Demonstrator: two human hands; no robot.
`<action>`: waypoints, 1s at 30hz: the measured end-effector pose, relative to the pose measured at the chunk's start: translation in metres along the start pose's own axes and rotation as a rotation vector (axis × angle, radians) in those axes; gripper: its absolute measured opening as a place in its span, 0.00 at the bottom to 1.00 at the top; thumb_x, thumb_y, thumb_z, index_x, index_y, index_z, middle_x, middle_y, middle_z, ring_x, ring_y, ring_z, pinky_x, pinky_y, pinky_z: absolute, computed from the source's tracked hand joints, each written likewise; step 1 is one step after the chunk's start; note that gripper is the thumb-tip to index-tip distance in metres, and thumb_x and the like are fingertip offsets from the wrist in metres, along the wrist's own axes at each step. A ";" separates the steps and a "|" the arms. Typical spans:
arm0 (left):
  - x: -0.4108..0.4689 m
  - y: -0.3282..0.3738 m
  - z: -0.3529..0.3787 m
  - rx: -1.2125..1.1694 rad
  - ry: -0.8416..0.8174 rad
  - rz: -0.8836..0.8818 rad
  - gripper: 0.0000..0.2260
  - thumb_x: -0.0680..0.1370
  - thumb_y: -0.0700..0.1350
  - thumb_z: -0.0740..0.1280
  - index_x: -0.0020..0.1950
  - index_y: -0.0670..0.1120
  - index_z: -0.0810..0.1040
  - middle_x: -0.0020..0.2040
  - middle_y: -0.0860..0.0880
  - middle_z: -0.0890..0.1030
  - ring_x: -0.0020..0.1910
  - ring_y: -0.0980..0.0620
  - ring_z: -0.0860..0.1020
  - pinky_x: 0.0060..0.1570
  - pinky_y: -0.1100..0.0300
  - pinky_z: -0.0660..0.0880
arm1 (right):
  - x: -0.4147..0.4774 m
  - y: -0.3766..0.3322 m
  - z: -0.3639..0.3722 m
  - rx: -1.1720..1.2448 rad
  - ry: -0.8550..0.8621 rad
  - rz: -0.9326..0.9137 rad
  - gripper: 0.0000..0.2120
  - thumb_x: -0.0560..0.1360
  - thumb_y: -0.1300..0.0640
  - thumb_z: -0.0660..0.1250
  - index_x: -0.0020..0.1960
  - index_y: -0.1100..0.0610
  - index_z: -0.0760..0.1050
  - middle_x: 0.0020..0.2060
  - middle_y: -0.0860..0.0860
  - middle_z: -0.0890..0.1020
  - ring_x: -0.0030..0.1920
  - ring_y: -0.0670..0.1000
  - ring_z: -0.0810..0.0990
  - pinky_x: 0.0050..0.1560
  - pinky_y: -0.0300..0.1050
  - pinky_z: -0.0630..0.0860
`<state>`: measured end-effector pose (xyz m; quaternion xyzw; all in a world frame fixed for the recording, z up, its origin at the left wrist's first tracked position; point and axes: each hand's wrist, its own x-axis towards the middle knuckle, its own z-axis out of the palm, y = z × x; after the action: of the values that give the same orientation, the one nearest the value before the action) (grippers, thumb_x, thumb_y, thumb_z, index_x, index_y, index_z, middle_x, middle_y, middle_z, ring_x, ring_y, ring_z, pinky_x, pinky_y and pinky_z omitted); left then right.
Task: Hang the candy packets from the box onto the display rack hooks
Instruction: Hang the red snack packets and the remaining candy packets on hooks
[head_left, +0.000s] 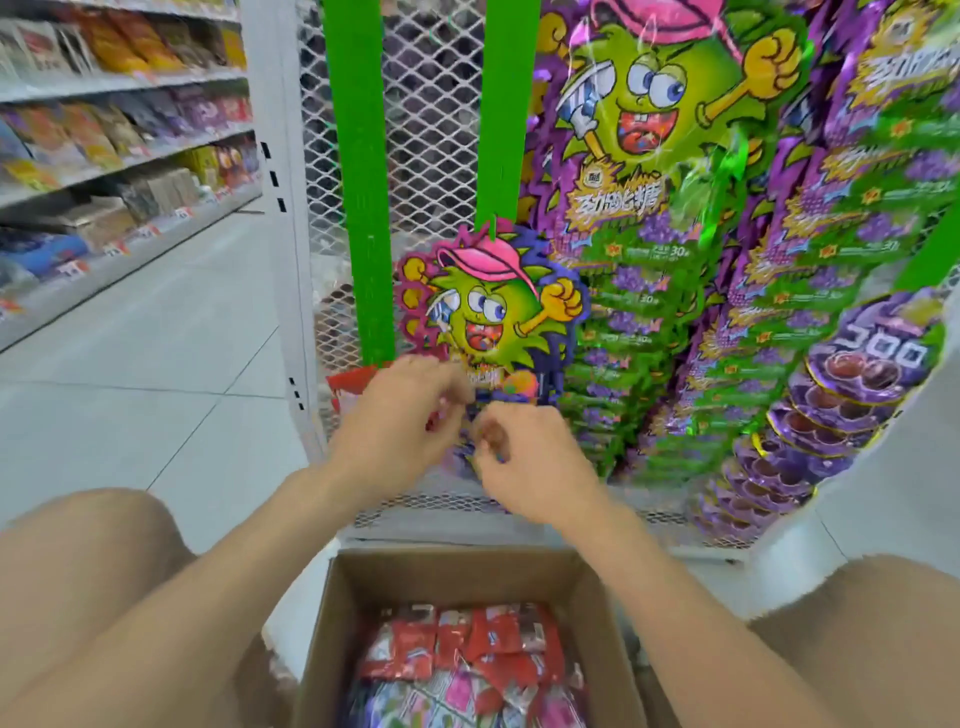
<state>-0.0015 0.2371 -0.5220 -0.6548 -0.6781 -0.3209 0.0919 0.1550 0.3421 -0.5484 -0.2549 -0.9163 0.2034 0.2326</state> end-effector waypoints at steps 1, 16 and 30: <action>-0.018 -0.005 0.011 -0.027 -0.176 -0.027 0.06 0.77 0.40 0.71 0.51 0.50 0.81 0.45 0.54 0.82 0.44 0.51 0.78 0.46 0.52 0.75 | -0.009 0.012 0.019 0.027 -0.206 0.105 0.07 0.75 0.55 0.67 0.49 0.52 0.84 0.39 0.50 0.85 0.42 0.53 0.83 0.45 0.49 0.80; -0.117 -0.041 0.104 0.170 -1.104 -0.194 0.08 0.84 0.43 0.60 0.57 0.47 0.79 0.55 0.45 0.82 0.53 0.42 0.79 0.48 0.53 0.75 | -0.150 0.160 0.231 -0.330 -0.742 0.516 0.29 0.78 0.64 0.64 0.78 0.56 0.63 0.71 0.57 0.74 0.69 0.61 0.75 0.67 0.55 0.75; -0.099 -0.048 0.119 0.135 -1.114 -0.337 0.17 0.83 0.39 0.65 0.71 0.40 0.69 0.50 0.45 0.74 0.52 0.40 0.78 0.45 0.50 0.74 | -0.121 0.152 0.226 0.190 -0.416 0.679 0.08 0.80 0.60 0.63 0.51 0.53 0.80 0.45 0.55 0.86 0.47 0.59 0.83 0.49 0.52 0.79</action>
<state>0.0011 0.2240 -0.6835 -0.6004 -0.7380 0.1055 -0.2894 0.1839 0.3366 -0.8448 -0.4738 -0.7846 0.3997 -0.0154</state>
